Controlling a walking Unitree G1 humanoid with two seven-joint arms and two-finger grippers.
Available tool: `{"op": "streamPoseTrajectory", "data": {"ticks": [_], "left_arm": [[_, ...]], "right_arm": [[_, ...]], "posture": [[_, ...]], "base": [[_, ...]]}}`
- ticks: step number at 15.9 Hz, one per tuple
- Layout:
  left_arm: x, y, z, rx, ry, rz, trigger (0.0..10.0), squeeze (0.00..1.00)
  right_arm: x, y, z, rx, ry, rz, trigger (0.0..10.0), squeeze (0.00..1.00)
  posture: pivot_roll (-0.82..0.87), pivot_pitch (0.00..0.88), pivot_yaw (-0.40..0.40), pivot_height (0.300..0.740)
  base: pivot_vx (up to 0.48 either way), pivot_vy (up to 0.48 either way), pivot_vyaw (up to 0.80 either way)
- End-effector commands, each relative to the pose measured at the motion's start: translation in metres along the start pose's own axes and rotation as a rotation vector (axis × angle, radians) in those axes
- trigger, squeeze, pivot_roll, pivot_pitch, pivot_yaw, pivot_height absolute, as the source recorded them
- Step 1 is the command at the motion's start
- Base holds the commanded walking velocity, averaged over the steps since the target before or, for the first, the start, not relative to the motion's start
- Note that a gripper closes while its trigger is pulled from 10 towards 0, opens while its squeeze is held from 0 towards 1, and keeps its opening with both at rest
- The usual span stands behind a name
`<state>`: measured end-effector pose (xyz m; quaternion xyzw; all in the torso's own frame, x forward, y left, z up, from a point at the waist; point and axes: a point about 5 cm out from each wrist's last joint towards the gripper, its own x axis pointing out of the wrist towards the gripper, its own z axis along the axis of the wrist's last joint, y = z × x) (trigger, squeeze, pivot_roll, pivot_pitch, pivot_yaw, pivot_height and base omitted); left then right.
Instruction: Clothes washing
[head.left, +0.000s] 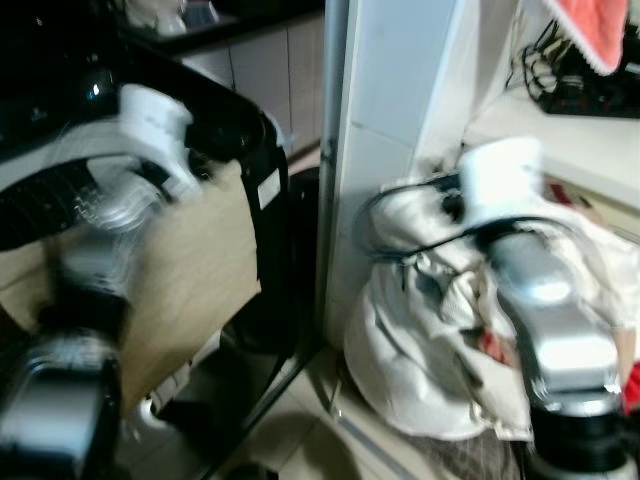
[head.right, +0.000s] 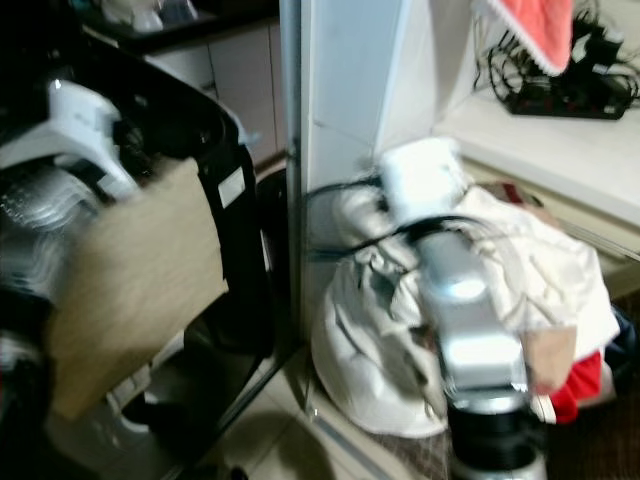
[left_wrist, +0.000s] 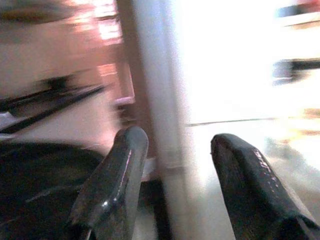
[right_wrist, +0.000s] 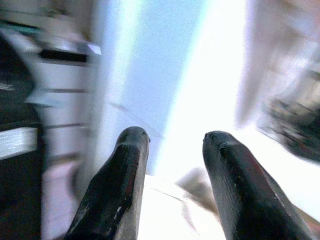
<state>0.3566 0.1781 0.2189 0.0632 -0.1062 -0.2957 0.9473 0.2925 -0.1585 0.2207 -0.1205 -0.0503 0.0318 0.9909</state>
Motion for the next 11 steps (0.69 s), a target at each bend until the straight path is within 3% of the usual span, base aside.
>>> {"op": "streamPoseTrajectory", "data": {"ticks": [1,2,5,8,11], "left_arm": [[0.004,-0.013,0.015,0.020,-0.050,-0.092,10.0,0.00],[-0.001,-0.043,0.014,-0.013,-0.042,-0.293,10.0,0.00],[-0.018,-0.081,0.013,-0.108,0.005,-0.538,10.0,0.00],[-0.026,-0.097,0.006,-0.146,0.044,-0.598,10.0,0.00],[-0.032,-0.103,0.010,-0.178,0.073,-0.661,10.0,0.00]], "right_arm": [[-0.002,-0.004,-0.003,0.032,0.029,-0.032,10.0,1.00],[-0.007,-0.010,-0.012,0.088,0.118,-0.061,10.0,1.00],[-0.019,-0.020,-0.029,0.088,0.280,-0.109,10.0,1.00],[-0.026,-0.037,-0.041,0.116,0.387,-0.242,10.0,1.00],[-0.029,-0.040,-0.045,0.151,0.444,-0.261,10.0,1.00]], "posture": [[-0.08,0.000,0.028,0.740],[-0.08,0.000,0.032,0.740],[-0.09,0.000,0.037,0.740],[-0.09,0.000,0.037,0.740],[-0.09,0.000,0.033,0.740]], "base": [[0.000,0.000,0.00],[0.000,0.000,0.00],[0.000,0.000,0.00],[0.000,0.000,0.00],[0.000,0.000,0.00]]}}
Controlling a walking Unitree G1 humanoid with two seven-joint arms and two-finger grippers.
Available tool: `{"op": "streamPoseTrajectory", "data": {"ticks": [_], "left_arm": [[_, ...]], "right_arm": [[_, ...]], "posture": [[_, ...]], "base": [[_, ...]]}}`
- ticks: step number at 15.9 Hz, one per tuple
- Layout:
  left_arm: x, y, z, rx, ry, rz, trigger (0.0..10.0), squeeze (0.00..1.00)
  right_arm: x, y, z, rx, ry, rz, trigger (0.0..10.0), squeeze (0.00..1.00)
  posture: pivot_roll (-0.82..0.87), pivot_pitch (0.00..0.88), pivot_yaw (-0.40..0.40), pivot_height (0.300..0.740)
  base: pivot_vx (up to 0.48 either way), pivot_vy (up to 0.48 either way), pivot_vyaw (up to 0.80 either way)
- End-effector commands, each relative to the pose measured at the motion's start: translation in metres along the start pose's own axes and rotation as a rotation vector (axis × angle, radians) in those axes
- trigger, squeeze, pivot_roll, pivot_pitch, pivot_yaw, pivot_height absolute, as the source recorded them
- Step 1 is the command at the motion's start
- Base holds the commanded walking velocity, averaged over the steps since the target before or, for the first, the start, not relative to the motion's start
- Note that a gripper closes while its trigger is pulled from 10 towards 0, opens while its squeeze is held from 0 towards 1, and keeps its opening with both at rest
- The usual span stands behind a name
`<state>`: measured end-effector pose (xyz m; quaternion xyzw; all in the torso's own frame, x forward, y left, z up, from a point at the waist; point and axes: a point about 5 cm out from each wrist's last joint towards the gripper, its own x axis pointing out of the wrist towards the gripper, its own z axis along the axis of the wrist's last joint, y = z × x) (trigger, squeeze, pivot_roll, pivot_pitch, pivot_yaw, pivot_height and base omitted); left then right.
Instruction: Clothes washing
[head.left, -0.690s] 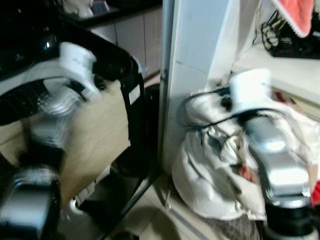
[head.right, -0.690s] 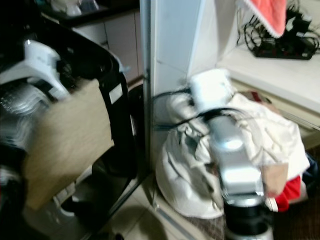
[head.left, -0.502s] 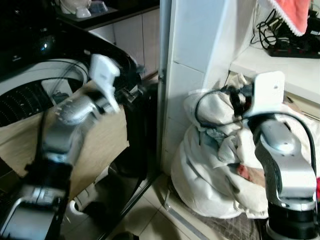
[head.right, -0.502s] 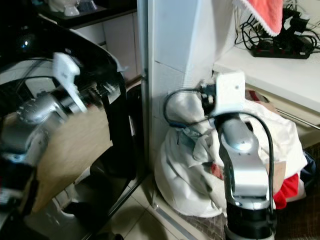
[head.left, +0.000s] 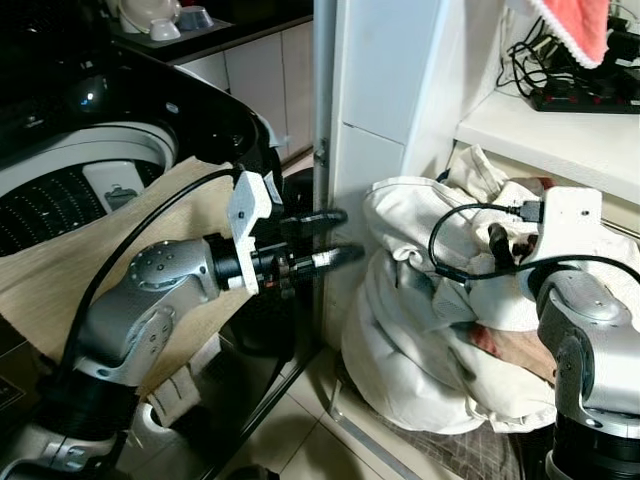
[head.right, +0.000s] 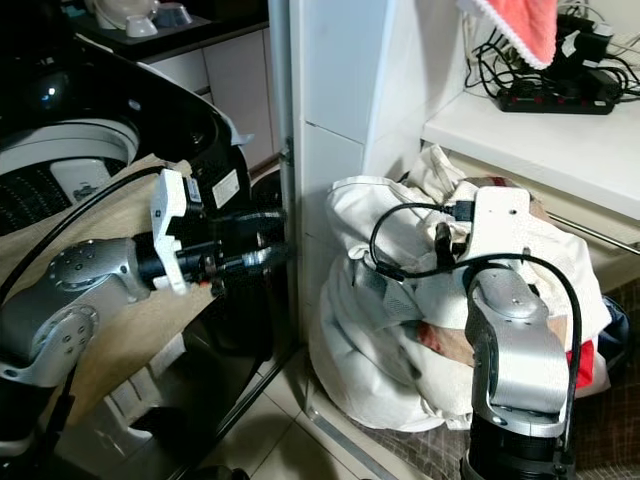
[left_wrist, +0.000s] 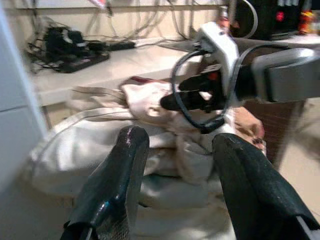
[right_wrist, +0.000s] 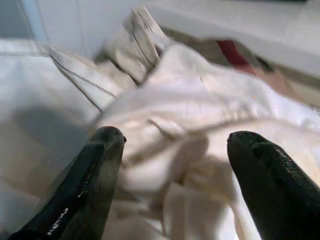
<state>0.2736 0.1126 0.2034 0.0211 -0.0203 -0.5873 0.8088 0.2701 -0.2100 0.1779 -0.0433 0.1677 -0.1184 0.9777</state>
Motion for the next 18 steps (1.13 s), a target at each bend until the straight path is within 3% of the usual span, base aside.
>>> {"op": "streamPoseTrajectory", "data": {"ticks": [1,2,7,9,10,11,18], "left_arm": [[0.000,-0.005,0.000,-0.008,0.012,-0.024,10.0,0.00],[0.001,-0.008,0.000,-0.018,0.011,-0.031,10.0,0.00],[0.004,-0.015,-0.001,-0.037,0.014,-0.048,10.0,0.00],[0.003,-0.017,-0.001,-0.049,0.022,-0.072,10.0,0.00],[0.003,-0.018,0.000,-0.059,0.026,-0.092,10.0,0.00],[0.003,-0.019,0.000,-0.061,0.026,-0.096,10.0,0.00],[0.004,-0.017,0.000,-0.060,0.039,-0.106,10.0,0.00]], "right_arm": [[0.001,-0.002,-0.002,0.020,0.024,-0.013,10.0,0.41],[0.002,-0.002,-0.007,0.041,0.047,-0.012,10.0,0.00],[0.005,0.001,-0.027,0.093,0.154,0.009,10.0,0.00],[0.004,0.003,-0.032,0.121,0.169,0.026,7.7,0.00],[0.004,0.002,-0.033,0.144,0.172,0.027,3.2,0.00],[0.004,0.002,-0.033,0.157,0.172,0.027,0.1,0.00],[0.003,0.002,-0.034,0.191,0.167,0.036,0.0,0.00]], "posture": [[-0.09,0.000,0.032,0.740],[-0.09,0.000,0.032,0.740],[-0.09,0.000,0.028,0.740],[-0.09,0.000,0.025,0.740],[-0.09,0.000,0.027,0.740],[-0.09,0.000,0.028,0.740],[-0.09,0.000,0.029,0.740]], "base": [[0.000,0.000,0.00],[0.000,0.000,0.00],[0.000,0.000,0.00],[0.000,0.000,0.00],[0.000,0.000,0.00],[0.000,0.000,0.00],[0.000,0.000,0.00]]}}
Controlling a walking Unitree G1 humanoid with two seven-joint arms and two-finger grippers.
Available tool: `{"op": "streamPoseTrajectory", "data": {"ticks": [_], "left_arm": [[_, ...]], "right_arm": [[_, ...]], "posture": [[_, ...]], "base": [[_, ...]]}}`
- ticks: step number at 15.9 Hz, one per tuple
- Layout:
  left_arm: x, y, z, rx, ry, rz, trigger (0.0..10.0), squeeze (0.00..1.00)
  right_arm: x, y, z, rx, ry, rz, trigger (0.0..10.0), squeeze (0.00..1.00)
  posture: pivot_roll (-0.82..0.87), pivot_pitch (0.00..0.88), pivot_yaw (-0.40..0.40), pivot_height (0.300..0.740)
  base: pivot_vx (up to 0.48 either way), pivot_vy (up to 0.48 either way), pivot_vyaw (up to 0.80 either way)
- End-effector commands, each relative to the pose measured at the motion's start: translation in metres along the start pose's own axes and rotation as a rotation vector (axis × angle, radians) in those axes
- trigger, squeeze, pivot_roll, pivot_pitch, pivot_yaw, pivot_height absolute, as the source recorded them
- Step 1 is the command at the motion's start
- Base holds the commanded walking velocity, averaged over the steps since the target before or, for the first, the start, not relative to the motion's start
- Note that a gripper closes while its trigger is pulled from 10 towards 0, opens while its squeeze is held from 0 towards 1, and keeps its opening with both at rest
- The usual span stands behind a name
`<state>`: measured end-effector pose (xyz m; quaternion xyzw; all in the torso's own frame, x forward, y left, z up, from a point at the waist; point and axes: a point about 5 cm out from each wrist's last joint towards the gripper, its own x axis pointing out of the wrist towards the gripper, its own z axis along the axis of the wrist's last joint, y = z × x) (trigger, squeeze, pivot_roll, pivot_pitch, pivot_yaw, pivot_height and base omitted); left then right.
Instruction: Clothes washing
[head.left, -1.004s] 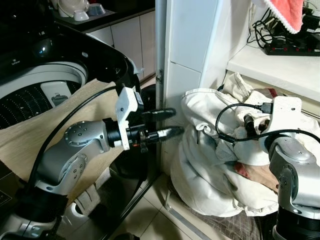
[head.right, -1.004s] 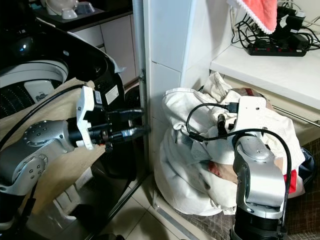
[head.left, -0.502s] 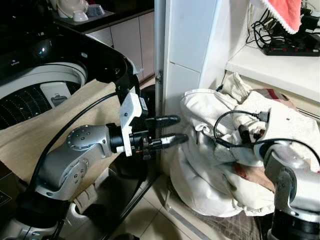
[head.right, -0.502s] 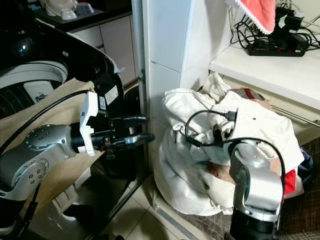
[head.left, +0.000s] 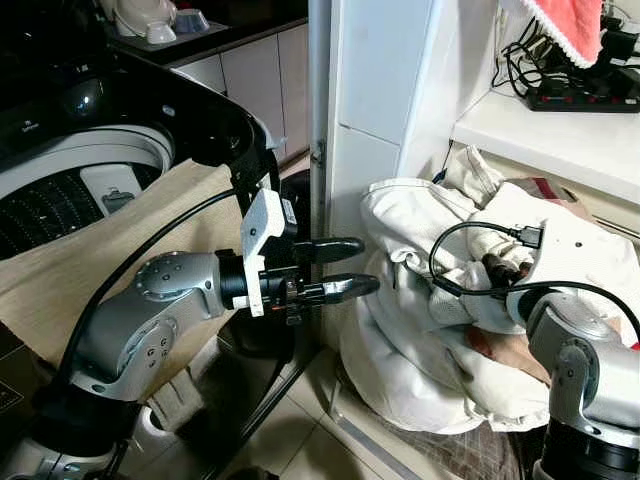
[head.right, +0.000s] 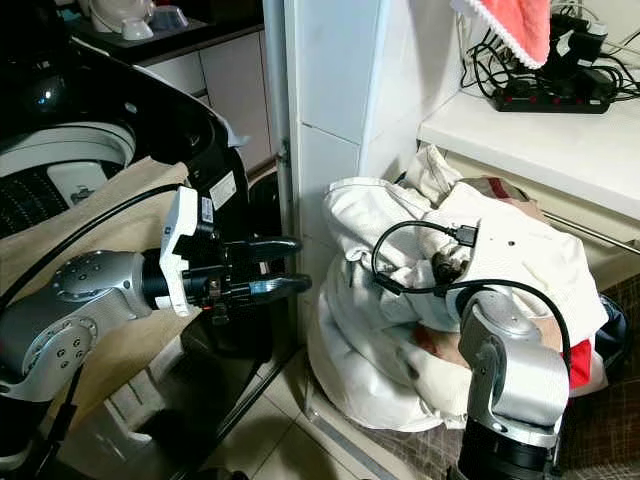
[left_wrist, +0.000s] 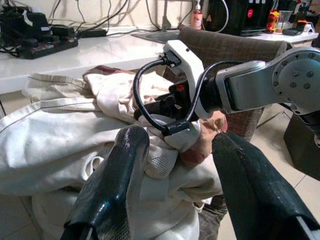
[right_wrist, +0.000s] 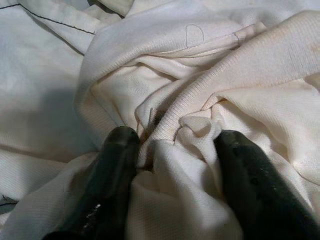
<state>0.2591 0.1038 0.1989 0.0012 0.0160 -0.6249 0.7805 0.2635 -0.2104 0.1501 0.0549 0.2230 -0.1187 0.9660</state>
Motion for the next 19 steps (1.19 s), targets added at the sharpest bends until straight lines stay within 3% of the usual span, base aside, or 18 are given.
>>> {"op": "streamPoseTrajectory", "data": {"ticks": [1,12,15,17,19], "left_arm": [[0.000,-0.001,0.003,0.015,0.008,-0.012,10.0,0.00],[-0.001,0.001,0.004,0.004,0.011,-0.002,10.0,0.00],[-0.001,0.007,0.009,0.027,-0.027,0.053,10.0,0.00],[0.000,0.015,0.017,0.056,-0.086,0.123,10.0,0.00],[0.002,0.022,0.026,0.077,-0.145,0.182,10.0,0.00]], "right_arm": [[0.001,0.000,-0.005,0.015,0.029,0.001,0.0,0.00],[-0.001,0.002,0.004,0.045,-0.037,0.010,0.0,0.00],[-0.010,0.015,0.034,0.114,-0.215,0.126,0.0,0.00],[-0.028,0.034,0.074,0.065,-0.434,0.290,0.0,0.00],[-0.048,0.056,0.100,0.074,-0.538,0.480,0.0,0.00]], "posture": [[-0.09,0.000,0.029,0.740],[-0.09,0.000,0.030,0.740],[-0.09,0.000,0.032,0.740],[-0.09,0.000,0.031,0.740],[-0.10,0.000,0.032,0.740]], "base": [[0.000,0.000,0.00],[0.000,0.000,0.00],[0.000,0.000,0.00],[0.000,0.000,0.00],[0.000,0.000,0.00]]}}
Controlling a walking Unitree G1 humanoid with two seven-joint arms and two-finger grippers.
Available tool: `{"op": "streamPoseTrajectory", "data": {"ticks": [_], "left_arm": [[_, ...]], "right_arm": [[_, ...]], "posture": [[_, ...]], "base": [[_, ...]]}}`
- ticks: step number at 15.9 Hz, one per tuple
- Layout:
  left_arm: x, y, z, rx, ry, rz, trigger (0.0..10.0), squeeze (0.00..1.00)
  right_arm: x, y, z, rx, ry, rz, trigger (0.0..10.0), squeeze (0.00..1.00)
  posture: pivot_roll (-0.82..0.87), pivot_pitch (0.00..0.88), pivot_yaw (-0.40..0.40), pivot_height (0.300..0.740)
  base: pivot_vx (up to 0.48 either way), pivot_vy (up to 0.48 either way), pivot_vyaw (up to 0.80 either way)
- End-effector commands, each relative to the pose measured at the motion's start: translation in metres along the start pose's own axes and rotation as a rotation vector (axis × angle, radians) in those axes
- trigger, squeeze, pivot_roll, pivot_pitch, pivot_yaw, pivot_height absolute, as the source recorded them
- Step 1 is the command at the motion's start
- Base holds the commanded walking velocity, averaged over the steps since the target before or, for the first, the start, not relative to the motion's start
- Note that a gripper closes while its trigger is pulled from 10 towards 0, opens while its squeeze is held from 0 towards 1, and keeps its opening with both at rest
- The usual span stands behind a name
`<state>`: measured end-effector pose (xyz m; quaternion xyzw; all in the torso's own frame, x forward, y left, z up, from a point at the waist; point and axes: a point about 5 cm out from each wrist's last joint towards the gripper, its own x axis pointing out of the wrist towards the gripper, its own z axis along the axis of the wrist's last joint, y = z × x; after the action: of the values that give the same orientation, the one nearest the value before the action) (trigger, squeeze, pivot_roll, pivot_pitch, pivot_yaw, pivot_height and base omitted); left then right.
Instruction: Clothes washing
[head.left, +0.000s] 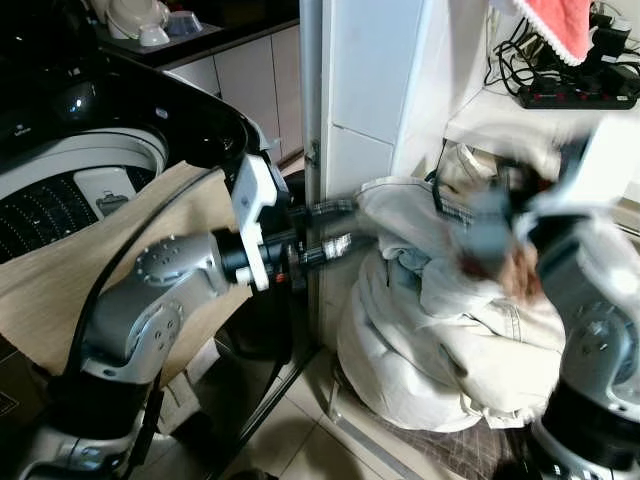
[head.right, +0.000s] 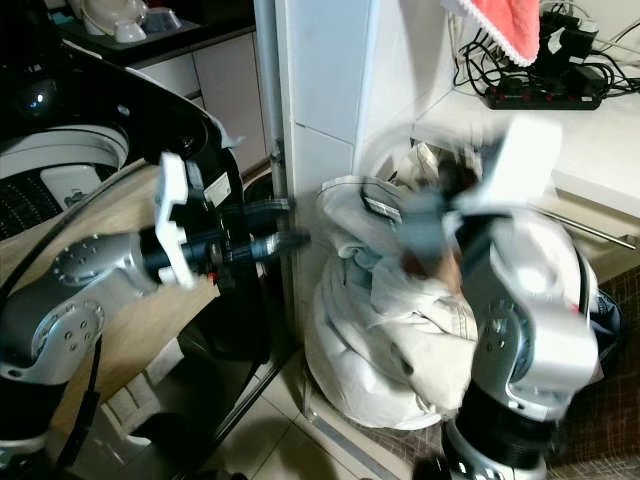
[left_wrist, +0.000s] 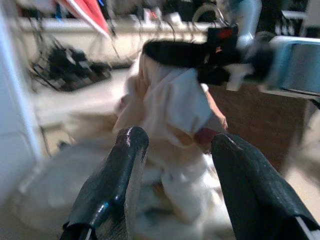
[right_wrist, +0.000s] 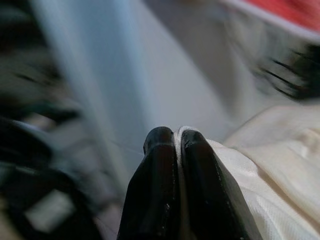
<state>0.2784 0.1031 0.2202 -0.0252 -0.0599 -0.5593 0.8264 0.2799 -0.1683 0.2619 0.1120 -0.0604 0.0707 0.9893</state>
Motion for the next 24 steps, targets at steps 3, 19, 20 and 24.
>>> {"op": "streamPoseTrajectory", "data": {"ticks": [3,19,20,24], "left_arm": [[0.006,0.016,0.027,0.044,-0.169,0.145,10.0,0.00],[0.052,-0.028,0.010,-0.169,-0.135,-0.077,10.0,0.00],[0.054,-0.027,0.006,-0.144,-0.113,-0.050,10.0,0.00],[0.056,-0.012,0.005,-0.138,-0.142,0.094,0.0,0.00]], "right_arm": [[0.002,0.042,0.037,0.154,-0.133,0.304,0.0,0.00],[0.000,0.048,0.023,0.385,-0.075,0.380,0.0,0.00],[0.000,0.048,0.022,0.384,-0.074,0.377,0.0,0.00],[0.000,0.049,0.021,0.387,-0.070,0.381,0.0,0.00]], "posture": [[-0.10,0.000,0.026,0.740],[-0.10,0.000,0.029,0.740],[-0.10,0.000,0.028,0.740],[-0.09,0.000,0.022,0.740]], "base": [[0.000,0.000,0.00],[0.000,0.000,0.00],[0.000,0.000,0.00],[0.000,0.000,0.00]]}}
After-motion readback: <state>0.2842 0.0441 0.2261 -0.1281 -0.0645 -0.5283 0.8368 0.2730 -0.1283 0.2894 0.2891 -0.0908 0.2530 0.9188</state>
